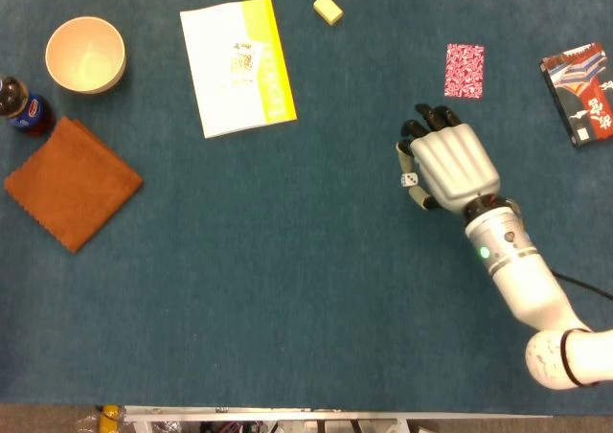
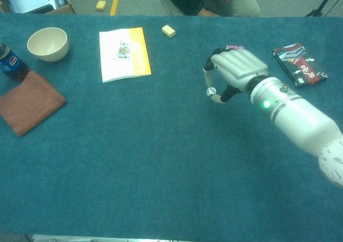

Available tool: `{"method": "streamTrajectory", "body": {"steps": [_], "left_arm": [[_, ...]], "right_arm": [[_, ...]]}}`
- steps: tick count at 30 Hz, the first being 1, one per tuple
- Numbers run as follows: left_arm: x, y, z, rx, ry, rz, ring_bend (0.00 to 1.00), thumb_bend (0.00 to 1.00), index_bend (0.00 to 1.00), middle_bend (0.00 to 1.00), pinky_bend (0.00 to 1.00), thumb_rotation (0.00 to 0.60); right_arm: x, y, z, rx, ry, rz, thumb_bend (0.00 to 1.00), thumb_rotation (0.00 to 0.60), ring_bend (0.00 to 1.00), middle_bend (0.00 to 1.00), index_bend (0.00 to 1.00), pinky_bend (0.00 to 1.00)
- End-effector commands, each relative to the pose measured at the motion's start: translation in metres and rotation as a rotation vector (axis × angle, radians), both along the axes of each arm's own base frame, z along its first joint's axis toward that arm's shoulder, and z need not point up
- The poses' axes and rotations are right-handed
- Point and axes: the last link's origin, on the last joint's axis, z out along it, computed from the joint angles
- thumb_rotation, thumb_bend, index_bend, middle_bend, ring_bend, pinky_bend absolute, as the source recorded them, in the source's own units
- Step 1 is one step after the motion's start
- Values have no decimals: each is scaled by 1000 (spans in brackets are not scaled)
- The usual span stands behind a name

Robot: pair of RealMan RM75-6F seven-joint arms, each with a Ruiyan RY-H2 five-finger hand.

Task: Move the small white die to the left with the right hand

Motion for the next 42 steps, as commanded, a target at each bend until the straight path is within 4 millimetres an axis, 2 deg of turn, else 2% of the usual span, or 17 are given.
{"method": "streamTrajectory", "body": {"steps": [1,6,10,12,15,23,28,36,42], "left_arm": [[1,0,0,0,0,-2,173,410,205,274,141,600],[2,0,2,6,1,-2,173,410,204,275,141,600],[0,-2,3,11,3,5,173,410,205,274,141,600],[0,-3,4,10,5,9,173,410,205,274,140,600],[-1,-3,3,9,6,9,173,409,205,275,140,600],[1,-1,3,6,5,3,173,410,205,274,141,600],[-2,-1,3,5,7,12,173,410,205,275,140,600],[-4,-1,5,4,8,23,173,409,205,274,141,600],[-6,1,5,5,7,32,173,410,205,275,141,600]], "right_arm": [[5,0,5,-21,-55,19,244,600,102,306,568,159],[26,-3,13,-159,-331,177,244,600,102,298,568,159],[24,-3,11,-218,-433,260,244,600,94,216,355,159],[20,-4,8,-216,-429,260,244,600,92,207,293,159],[15,-3,7,-205,-413,245,243,600,92,207,267,159],[10,-4,14,-194,-360,219,245,600,91,207,264,159],[-1,0,25,-189,-290,182,245,600,91,207,264,159],[-31,19,59,-201,-148,73,246,600,91,207,264,159],[-55,34,88,-267,-114,2,246,600,91,216,264,160]]}}
